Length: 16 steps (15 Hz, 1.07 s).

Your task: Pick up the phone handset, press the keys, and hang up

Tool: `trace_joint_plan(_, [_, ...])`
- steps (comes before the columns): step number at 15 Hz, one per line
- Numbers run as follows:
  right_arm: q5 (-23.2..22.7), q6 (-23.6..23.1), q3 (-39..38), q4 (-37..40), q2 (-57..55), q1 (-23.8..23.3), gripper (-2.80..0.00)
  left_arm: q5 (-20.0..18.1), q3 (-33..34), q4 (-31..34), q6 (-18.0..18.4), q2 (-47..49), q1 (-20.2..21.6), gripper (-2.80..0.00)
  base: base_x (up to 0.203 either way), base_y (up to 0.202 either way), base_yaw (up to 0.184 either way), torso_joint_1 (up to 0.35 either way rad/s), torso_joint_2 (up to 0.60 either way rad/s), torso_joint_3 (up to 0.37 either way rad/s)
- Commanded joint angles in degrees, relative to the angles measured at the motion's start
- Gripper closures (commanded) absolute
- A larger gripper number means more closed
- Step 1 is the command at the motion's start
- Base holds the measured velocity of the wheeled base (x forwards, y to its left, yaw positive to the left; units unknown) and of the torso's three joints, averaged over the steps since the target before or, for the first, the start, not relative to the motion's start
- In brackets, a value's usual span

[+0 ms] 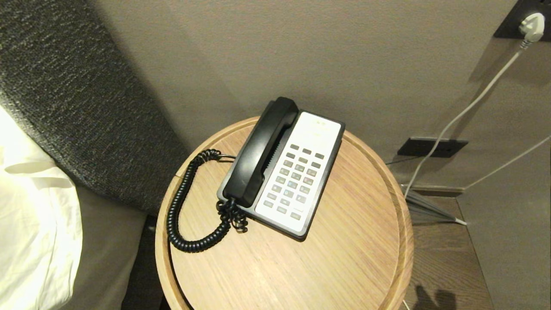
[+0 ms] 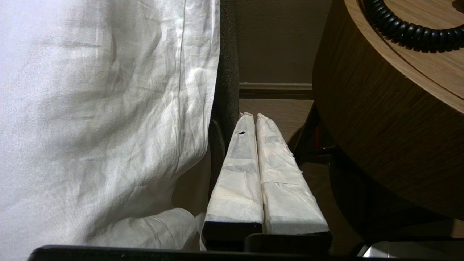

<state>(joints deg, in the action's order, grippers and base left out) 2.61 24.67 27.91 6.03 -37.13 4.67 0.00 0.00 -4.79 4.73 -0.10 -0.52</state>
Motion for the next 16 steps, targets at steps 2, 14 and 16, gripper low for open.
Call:
trace_joint_plan(2, [-6.3, -9.3, -11.3, -0.3, 20.8, -5.9, 0.0, 0.0, 2.3, 0.0, 0.0, 0.1, 0.0, 0.0, 0.0, 0.0, 0.0, 0.0, 0.0, 0.0])
trace_joint_plan(14, [-2.8, -24.2, -29.1, -8.4, 36.0, -5.4, 0.0, 0.1, 2.3, -0.1, 0.0, 0.1, 0.0, 0.0, 0.0, 0.0, 0.0, 0.0, 0.0, 0.0])
trace_joint_plan(16, [-2.7, -24.3, -29.1, -8.5, 36.1, -5.4, 0.0, 0.1, 2.3, -0.1, 0.0, 0.1, 0.0, 0.0, 0.0, 0.0, 0.0, 0.0, 0.0, 0.0])
